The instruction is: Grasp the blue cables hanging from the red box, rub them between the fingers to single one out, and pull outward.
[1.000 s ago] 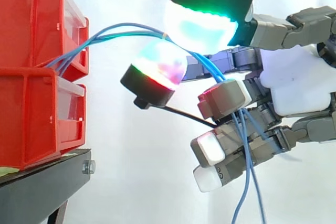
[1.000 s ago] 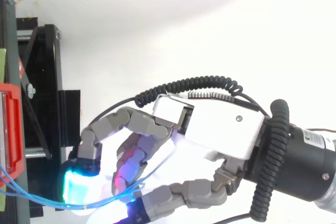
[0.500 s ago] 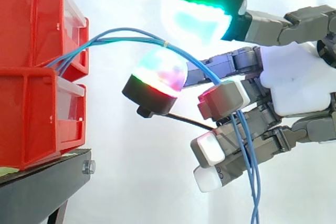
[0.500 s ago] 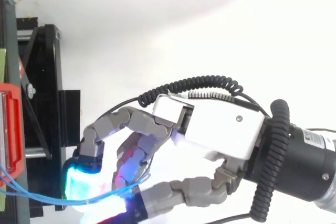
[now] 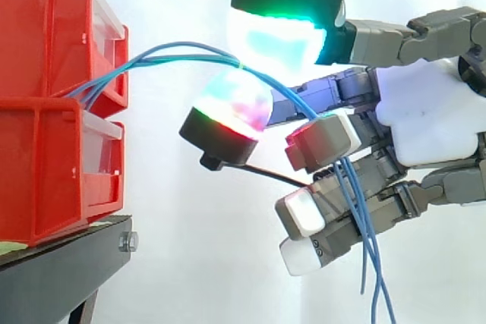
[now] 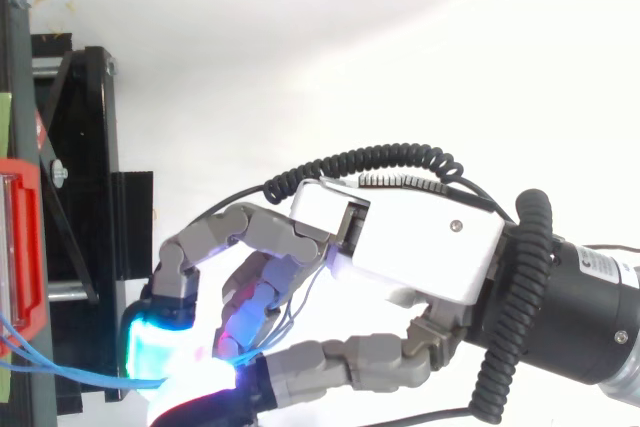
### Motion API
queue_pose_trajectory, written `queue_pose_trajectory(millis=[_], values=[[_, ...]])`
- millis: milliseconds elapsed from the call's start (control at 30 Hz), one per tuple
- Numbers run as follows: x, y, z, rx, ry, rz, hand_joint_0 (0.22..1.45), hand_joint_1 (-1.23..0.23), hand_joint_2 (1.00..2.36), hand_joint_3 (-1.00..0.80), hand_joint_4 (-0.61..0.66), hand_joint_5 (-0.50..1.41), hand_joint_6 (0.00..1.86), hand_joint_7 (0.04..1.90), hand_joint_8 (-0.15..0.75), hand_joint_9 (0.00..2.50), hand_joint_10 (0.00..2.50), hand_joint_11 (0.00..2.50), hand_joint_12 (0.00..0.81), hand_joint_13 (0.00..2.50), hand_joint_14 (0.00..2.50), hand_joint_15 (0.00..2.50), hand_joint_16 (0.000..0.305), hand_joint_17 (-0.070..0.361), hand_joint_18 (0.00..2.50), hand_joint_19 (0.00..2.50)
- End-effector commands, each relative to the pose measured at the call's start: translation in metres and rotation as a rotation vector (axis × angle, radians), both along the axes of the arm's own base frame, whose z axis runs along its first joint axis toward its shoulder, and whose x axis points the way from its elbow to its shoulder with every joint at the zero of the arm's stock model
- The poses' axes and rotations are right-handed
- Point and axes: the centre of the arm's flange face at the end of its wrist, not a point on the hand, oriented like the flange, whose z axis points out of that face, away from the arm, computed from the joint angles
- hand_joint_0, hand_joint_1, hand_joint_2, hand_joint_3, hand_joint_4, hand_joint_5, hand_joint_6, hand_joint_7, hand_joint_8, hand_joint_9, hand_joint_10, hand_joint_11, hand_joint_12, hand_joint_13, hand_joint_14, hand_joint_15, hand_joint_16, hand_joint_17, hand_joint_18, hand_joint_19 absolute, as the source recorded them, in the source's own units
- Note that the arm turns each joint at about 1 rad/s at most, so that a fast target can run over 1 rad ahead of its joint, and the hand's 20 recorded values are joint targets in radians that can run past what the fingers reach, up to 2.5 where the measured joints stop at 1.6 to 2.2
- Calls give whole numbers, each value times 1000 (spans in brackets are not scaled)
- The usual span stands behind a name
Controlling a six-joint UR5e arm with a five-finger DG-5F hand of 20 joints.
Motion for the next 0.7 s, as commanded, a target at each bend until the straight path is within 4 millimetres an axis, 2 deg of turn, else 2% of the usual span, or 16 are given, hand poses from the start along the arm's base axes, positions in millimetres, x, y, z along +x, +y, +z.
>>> queue_pose_trajectory(millis=[0,200,333,667], values=[[0,0,0,0,0,1,656,-753,1013,-354,45,-149,895,951,259,1212,22,1093,324,969,27,670,38,85,689,484],[0,1,0,2,1,4,709,-805,1000,-500,-10,-152,903,914,249,1188,20,1093,319,953,27,669,37,83,674,451],[0,1,1,3,-2,4,759,-825,1000,-500,-151,-166,924,965,237,1178,20,1114,310,947,25,658,36,80,666,416],[0,1,1,3,-2,2,704,-852,1000,-500,-56,-169,922,838,231,1169,21,1134,303,939,26,655,35,78,648,400]])
